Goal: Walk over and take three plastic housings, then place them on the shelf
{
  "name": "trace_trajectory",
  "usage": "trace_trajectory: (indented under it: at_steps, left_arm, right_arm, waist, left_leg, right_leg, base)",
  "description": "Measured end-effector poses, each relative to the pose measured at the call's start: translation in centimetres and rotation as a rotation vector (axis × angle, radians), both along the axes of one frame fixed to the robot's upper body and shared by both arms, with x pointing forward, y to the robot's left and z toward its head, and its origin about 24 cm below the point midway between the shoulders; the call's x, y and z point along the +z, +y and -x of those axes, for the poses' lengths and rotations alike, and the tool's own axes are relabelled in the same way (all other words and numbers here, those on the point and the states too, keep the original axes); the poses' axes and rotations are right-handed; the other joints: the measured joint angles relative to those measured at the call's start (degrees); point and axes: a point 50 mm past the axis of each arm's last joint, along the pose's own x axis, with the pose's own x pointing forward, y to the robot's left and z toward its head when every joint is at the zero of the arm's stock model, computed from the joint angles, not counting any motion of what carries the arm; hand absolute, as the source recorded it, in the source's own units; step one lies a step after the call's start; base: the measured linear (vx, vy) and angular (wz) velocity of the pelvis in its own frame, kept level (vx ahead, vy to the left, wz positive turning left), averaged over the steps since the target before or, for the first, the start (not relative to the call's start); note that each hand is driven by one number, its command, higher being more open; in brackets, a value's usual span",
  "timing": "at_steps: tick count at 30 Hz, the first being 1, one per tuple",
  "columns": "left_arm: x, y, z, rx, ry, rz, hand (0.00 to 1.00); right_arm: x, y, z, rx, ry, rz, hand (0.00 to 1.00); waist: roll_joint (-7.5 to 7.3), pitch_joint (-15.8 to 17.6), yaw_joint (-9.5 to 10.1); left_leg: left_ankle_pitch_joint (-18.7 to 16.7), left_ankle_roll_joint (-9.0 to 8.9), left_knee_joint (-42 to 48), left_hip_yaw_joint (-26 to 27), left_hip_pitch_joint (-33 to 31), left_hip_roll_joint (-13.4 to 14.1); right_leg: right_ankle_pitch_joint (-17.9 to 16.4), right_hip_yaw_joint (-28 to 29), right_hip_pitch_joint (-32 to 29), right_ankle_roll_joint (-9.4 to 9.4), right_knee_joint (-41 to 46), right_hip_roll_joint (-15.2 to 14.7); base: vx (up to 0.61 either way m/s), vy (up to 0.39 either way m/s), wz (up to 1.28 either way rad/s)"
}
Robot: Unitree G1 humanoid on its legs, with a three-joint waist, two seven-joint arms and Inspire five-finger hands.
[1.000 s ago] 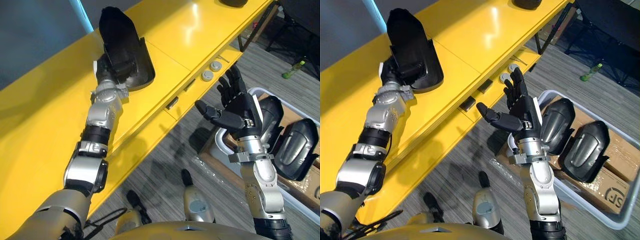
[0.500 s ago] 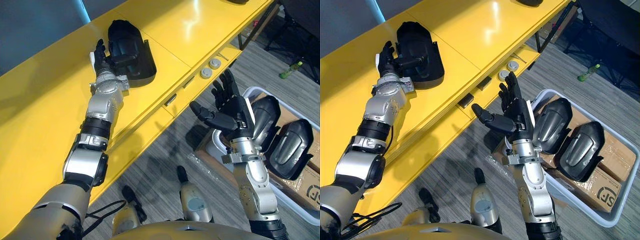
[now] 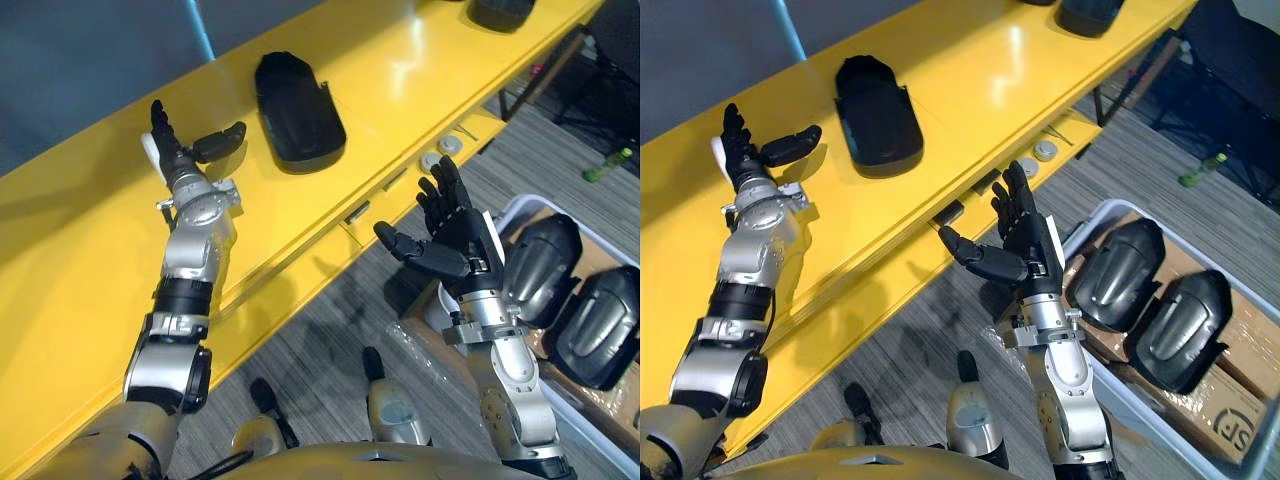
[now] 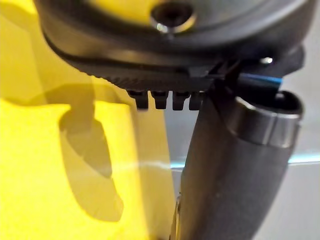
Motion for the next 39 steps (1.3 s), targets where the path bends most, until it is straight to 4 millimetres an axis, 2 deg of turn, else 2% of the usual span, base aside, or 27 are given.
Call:
trace_trajectory:
  at_steps: [1, 3, 4, 7, 11, 12, 13, 15, 17, 20, 25, 28, 30, 34, 39]
  left_arm:
    - [-0.3, 0.0, 0.6, -0.025, -0.006, -0.007, 1.00]
    - [-0.6, 0.0, 1.2, -0.040, -0.009, -0.012, 1.00]
    - [-0.9, 0.1, 1.6, -0.043, -0.010, -0.025, 1.00]
    - [-0.8, 0.1, 2.6, -0.067, -0.041, -0.038, 1.00]
    - [-0.6, -0.7, 6.8, -0.188, -0.186, -0.012, 1.00]
    - [-0.4, -1.2, 8.4, -0.225, -0.244, 0.011, 1.00]
    - [-0.3, -1.5, 9.3, -0.241, -0.270, 0.023, 1.00]
    - [-0.7, -2.0, 11.8, -0.294, -0.329, 0.065, 1.00]
    - [-1.3, -1.7, 12.7, -0.318, -0.326, 0.060, 1.00]
    - [-2.0, -1.2, 13.7, -0.362, -0.317, 0.063, 1.00]
    - [-3.0, -1.1, 14.5, -0.437, -0.297, 0.095, 1.00]
    - [-3.5, -1.1, 15.0, -0.469, -0.280, 0.110, 1.00]
    - [-3.8, -1.1, 15.3, -0.494, -0.277, 0.119, 1.00]
    - [-3.7, -1.2, 15.3, -0.517, -0.282, 0.104, 1.00]
    - [-3.6, -1.0, 15.4, -0.528, -0.292, 0.131, 1.00]
  right_arm:
    - [0.7, 0.0, -0.5, 0.008, -0.032, 0.017, 1.00]
    - [1.5, 0.0, -1.2, 0.003, -0.064, 0.022, 1.00]
    - [2.1, 0.0, -2.1, -0.015, -0.086, 0.018, 1.00]
    - [2.8, -0.6, -3.4, -0.069, -0.101, 0.007, 1.00]
    - [2.8, -2.6, -5.5, -0.208, -0.056, 0.010, 1.00]
    - [2.7, -3.2, -5.7, -0.253, -0.051, 0.061, 1.00]
    - [2.7, -3.3, -5.9, -0.268, -0.052, 0.100, 1.00]
    - [3.3, -3.8, -6.2, -0.291, -0.063, 0.278, 1.00]
    - [4.3, -3.8, -6.8, -0.294, -0.098, 0.413, 1.00]
    - [6.3, -3.4, -8.4, -0.284, -0.155, 0.629, 1.00]
    - [7.2, -3.3, -10.1, -0.281, -0.155, 0.865, 1.00]
    - [7.3, -3.4, -10.6, -0.227, -0.129, 1.012, 1.00]
    - [7.2, -3.6, -10.7, -0.204, -0.113, 1.105, 1.00]
    - [7.1, -4.8, -10.7, -0.204, -0.052, 1.172, 1.00]
    - [8.5, -7.0, -10.0, -0.245, -0.043, 1.228, 1.00]
  waist:
    - [0.58, -0.71, 1.07]
    - [1.19, -1.73, 1.66]
    - [1.57, -2.72, 2.59]
    - [1.56, -3.68, 3.61]
    - [1.14, -5.79, 5.61]
    - [1.12, -5.91, 6.51]
    - [1.16, -5.94, 6.86]
    - [1.55, -6.77, 8.49]
    - [2.06, -8.17, 9.56]
    - [1.92, -8.48, 11.38]
    - [0.48, -9.41, 13.78]
    - [0.13, -9.61, 14.35]
    - [0.06, -9.62, 14.37]
    - [0.02, -9.60, 14.21]
    - [-0.14, -9.56, 13.69]
  left_leg:
    - [0.30, 0.05, -0.46, -0.77, 0.04, -0.10]
    - [0.92, 0.06, -1.23, -1.70, 0.07, -0.27]
    - [1.43, 0.10, -1.95, -2.28, 0.38, -0.38]
    - [1.76, 0.19, -2.29, -3.32, 0.92, -0.68]
    - [2.07, 0.30, -2.33, -5.43, 0.87, -0.99]
    - [2.24, 0.30, -2.33, -6.17, 0.82, -1.01]
    - [2.32, 0.29, -2.34, -6.64, 0.81, -1.03]
    - [2.62, 0.01, -2.42, -8.57, 0.29, -1.06]
    - [3.17, -0.01, -2.42, -10.29, -1.03, -1.06]
    - [3.76, -0.05, -2.48, -12.00, -1.36, -1.03]
    - [4.27, -0.09, -2.62, -14.32, -2.97, -1.71]
    - [4.36, 0.06, -2.63, -14.63, -3.14, -2.27]
    - [4.47, 0.23, -2.63, -14.92, -3.13, -2.51]
    - [4.45, 0.21, -2.65, -14.91, -3.14, -2.61]
    - [4.42, 0.24, -2.66, -14.23, -3.13, -2.51]
  right_leg:
    - [0.00, -0.87, 0.58, -0.01, -0.44, -0.06]
    - [-0.08, -1.90, 0.97, -0.13, -0.47, -0.12]
    - [-0.12, -2.52, 1.32, -0.18, -0.50, -0.17]
    - [-0.32, -3.72, 2.50, -0.40, -0.55, -0.47]
    - [-0.54, -6.02, 4.03, -0.62, -1.03, -0.79]
    - [-0.53, -6.91, 4.70, -0.62, -1.47, -0.79]
    - [-0.57, -7.46, 4.99, -0.66, -1.59, -0.79]
    - [-0.92, -9.69, 5.99, -1.13, -2.55, -0.71]
    - [-0.92, -11.36, 5.97, -1.13, -2.76, -0.54]
    - [-0.86, -13.10, 6.94, -1.11, -3.31, -0.34]
    - [-0.87, -15.59, 7.17, -1.10, -3.74, -0.60]
    - [-0.77, -16.10, 7.32, -0.97, -3.61, -1.13]
    - [-0.68, -16.23, 7.44, -0.82, -3.64, -1.36]
    - [-0.66, -16.28, 7.52, -0.77, -3.66, -1.45]
    - [-0.60, -15.63, 7.11, -0.66, -3.63, -1.44]
  base:
    - [-0.01, -0.010, 0.33]
    - [-0.02, -0.012, 0.30]
    - [-0.01, -0.006, 0.21]
    - [-0.03, 0.002, 0.21]
    - [-0.02, 0.002, 0.24]
    - [-0.02, -0.014, 0.33]
    - [-0.03, -0.013, 0.35]
    - [-0.04, -0.017, 0.40]
    - [-0.02, -0.023, 0.45]
    - [-0.04, -0.024, 0.32]
    - [-0.04, 0.001, 0.27]
    - [-0.01, 0.017, 0.09]
    - [0.00, 0.005, 0.05]
    - [0.00, 0.001, 0.01]
    - [-0.01, -0.002, -0.05]
